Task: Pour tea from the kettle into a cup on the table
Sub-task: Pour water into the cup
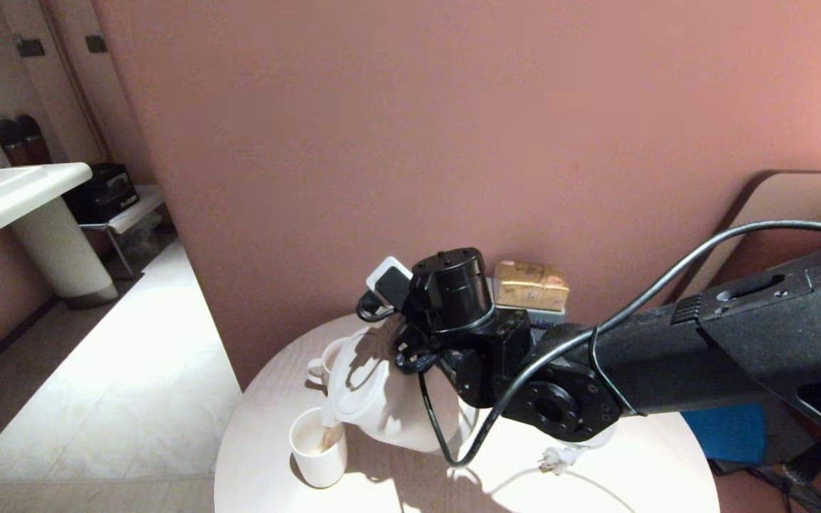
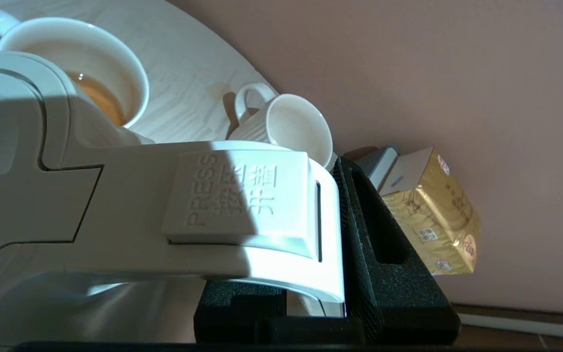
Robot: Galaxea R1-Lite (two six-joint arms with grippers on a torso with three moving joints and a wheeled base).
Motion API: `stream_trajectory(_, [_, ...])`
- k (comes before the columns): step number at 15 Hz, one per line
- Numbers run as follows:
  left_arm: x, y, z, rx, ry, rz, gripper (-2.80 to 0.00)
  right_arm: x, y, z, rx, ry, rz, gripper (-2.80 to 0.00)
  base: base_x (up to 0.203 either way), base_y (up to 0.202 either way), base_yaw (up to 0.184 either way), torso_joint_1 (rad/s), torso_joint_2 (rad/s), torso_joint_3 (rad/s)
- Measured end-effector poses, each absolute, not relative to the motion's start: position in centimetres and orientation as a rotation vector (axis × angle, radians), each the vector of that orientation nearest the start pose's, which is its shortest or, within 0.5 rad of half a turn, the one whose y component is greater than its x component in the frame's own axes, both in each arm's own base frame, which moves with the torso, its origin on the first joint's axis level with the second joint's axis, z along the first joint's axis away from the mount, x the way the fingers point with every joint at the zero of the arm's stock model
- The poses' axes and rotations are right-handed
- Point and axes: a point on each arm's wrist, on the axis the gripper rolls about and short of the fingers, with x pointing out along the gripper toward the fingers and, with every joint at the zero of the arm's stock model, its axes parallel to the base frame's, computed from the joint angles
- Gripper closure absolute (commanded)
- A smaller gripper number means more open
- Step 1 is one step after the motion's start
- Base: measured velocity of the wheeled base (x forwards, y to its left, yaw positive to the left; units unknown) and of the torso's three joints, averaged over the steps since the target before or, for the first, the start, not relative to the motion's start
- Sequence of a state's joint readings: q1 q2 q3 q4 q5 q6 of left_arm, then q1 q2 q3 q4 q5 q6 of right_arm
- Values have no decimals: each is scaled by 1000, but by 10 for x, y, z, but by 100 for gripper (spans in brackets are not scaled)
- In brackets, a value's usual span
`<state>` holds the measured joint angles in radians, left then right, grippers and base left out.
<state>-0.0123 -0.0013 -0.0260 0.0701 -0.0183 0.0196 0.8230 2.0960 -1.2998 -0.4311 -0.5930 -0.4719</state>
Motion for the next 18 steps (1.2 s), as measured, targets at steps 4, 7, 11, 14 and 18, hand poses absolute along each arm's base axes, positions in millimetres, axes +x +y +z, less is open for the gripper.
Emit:
stream_trajectory(4, [-25, 0, 75, 20, 43, -31, 0, 297, 301, 156, -710, 207, 289, 0, 0, 0, 0, 0, 0, 0])
stream_trajectory(7, [-25, 0, 75, 19, 43, -31, 0, 299, 303, 158, -721, 197, 286, 0, 0, 0, 0, 0, 0, 0])
stream_trajectory(11, [-25, 0, 75, 20, 43, -31, 0, 301, 305, 157, -746, 192, 285, 0, 0, 0, 0, 0, 0, 0])
stream_trajectory(14, [-25, 0, 75, 19, 43, -31, 0, 301, 306, 154, -778, 203, 291, 0, 0, 0, 0, 0, 0, 0])
stream_trajectory(18, [-25, 0, 75, 19, 43, -31, 0, 302, 306, 154, -798, 225, 291, 0, 0, 0, 0, 0, 0, 0])
